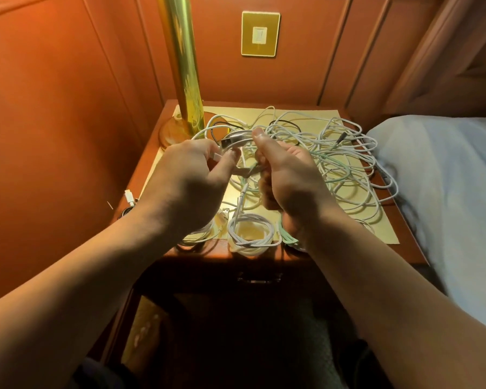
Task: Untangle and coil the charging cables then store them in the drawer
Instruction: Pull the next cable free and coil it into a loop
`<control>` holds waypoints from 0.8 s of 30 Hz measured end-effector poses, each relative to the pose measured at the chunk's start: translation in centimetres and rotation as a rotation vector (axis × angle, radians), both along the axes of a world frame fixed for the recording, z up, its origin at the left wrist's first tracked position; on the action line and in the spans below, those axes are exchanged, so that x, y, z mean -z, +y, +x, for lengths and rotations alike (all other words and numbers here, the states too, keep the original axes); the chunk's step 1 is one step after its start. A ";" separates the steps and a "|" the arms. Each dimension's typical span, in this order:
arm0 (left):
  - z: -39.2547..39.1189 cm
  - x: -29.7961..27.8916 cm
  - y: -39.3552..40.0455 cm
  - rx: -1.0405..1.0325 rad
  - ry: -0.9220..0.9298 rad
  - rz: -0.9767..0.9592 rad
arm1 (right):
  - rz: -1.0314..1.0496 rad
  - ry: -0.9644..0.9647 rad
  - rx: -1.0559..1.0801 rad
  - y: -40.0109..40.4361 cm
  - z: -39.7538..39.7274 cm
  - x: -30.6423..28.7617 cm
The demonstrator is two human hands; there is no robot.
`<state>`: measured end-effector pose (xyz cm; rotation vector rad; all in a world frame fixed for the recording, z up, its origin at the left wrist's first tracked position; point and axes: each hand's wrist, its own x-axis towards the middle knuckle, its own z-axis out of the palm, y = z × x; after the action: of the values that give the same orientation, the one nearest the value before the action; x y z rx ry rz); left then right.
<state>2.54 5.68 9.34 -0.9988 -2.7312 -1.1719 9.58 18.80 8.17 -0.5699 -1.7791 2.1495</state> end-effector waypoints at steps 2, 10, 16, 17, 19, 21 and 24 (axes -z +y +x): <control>-0.5 -0.1 -0.6 0.022 0.040 -0.011 | -0.007 -0.031 0.013 -0.2 -0.5 0.0; -1.3 0.0 -3.1 0.091 0.273 0.116 | -0.194 -0.156 -0.113 -1.2 -3.6 0.1; -2.2 1.2 -5.8 0.116 0.258 0.208 | -0.249 -0.196 -0.237 -2.2 -5.2 0.7; -2.5 1.7 -6.3 0.106 0.212 0.237 | -0.241 -0.216 -0.261 -2.2 -5.2 1.0; -3.5 2.3 -7.1 0.081 0.114 0.265 | -0.187 -0.257 -0.277 -2.1 -5.2 1.6; -4.7 2.2 -7.8 0.074 0.044 0.239 | -0.108 -0.279 -0.254 -2.2 -5.2 1.5; -6.1 1.1 -8.5 0.000 0.029 0.250 | 0.010 -0.222 -0.227 -3.1 -5.5 0.0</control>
<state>-3.52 -2.85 8.22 -0.9749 -2.4812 -1.4416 4.04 15.73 8.18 -0.6542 -2.0596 2.2999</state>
